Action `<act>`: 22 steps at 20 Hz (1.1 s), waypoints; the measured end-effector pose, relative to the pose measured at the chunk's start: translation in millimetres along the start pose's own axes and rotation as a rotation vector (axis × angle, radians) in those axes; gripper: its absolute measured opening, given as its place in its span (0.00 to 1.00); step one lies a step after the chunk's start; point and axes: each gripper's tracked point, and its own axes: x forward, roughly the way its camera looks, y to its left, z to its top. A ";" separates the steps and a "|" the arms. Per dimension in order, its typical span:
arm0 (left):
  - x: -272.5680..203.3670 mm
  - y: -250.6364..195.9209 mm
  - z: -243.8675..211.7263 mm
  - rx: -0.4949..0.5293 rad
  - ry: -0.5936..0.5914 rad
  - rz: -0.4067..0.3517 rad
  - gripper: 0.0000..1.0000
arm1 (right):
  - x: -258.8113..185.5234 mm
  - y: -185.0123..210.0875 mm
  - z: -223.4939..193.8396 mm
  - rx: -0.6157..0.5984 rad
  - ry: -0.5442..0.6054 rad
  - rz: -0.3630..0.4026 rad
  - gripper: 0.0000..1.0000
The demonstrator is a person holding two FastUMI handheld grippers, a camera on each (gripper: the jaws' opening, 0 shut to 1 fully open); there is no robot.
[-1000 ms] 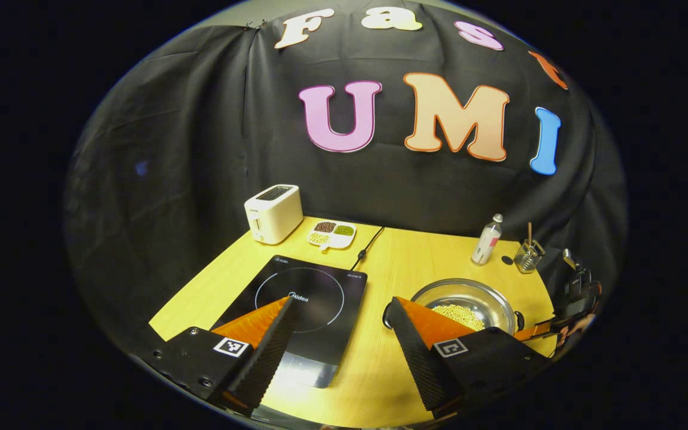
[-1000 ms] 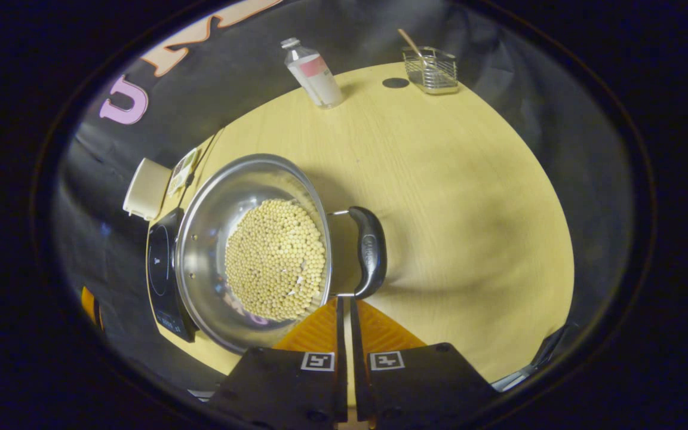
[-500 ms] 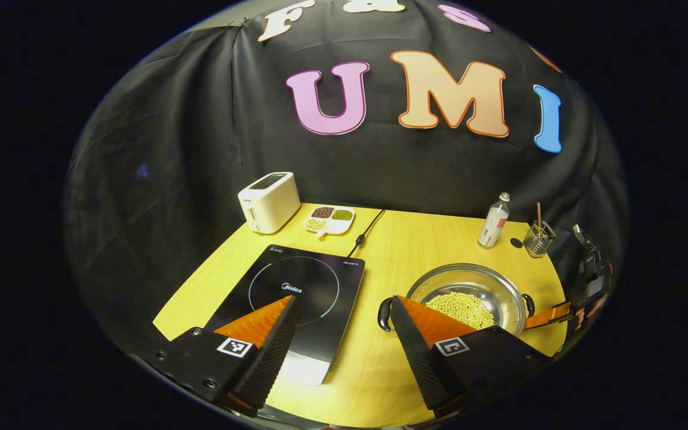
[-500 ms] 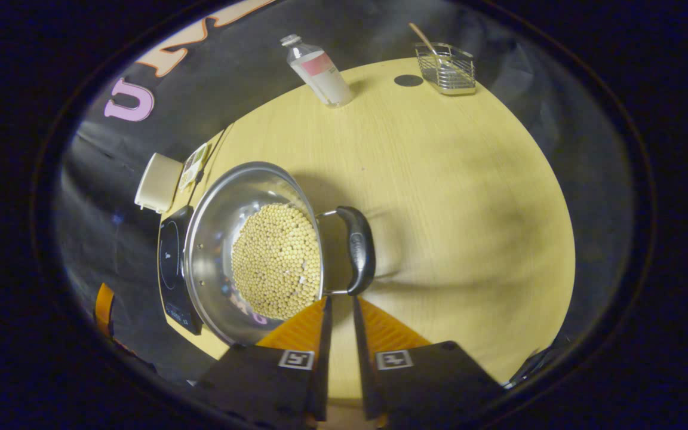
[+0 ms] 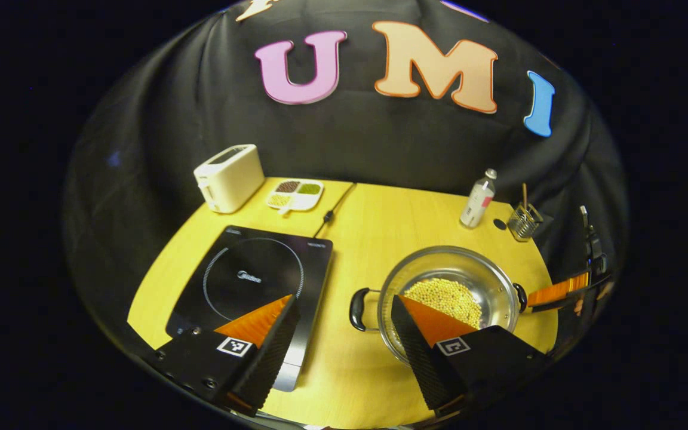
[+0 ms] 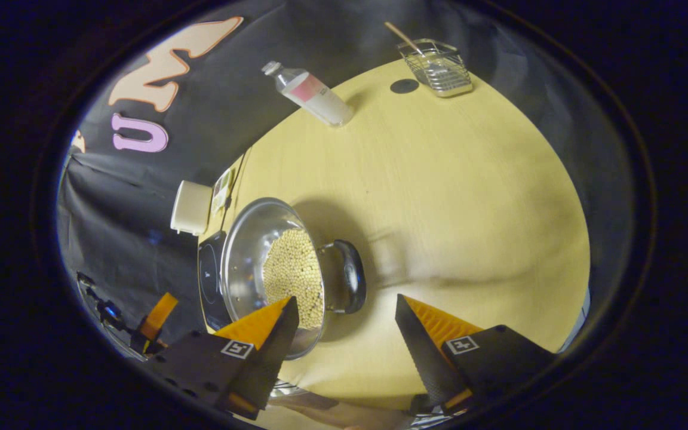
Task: First push the handle of the pot to place it horizontally, then grasp the pot with both hands and set it on the induction cooktop.
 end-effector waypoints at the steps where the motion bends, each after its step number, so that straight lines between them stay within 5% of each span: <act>1: 8.7 -1.8 -6.9 -0.013 0.039 -0.023 0.96 | 5.8 -0.2 1.4 -0.001 0.010 0.007 0.93; 9: 74.9 -16.9 -49.1 -0.096 0.304 -0.145 0.96 | 51.7 -0.7 1.1 -0.015 0.101 0.038 0.88; 11: 85.3 -19.7 -59.5 -0.090 0.360 -0.154 0.95 | 60.1 1.4 -0.6 -0.007 0.124 0.047 0.97; 18: 105.2 -23.0 -84.0 -0.110 0.502 -0.149 0.80 | 83.3 5.8 -4.7 -0.010 0.181 0.060 0.96; 20: 111.6 -22.6 -87.1 -0.120 0.516 -0.149 0.79 | 95.1 7.3 -4.2 0.007 0.193 0.064 0.89; 21: 114.6 -22.2 -89.6 -0.125 0.528 -0.147 0.79 | 96.2 9.6 -4.7 0.018 0.196 0.072 0.69; 22: 117.4 -21.1 -91.9 -0.129 0.541 -0.142 0.79 | 98.4 10.5 -3.4 0.025 0.198 0.075 0.70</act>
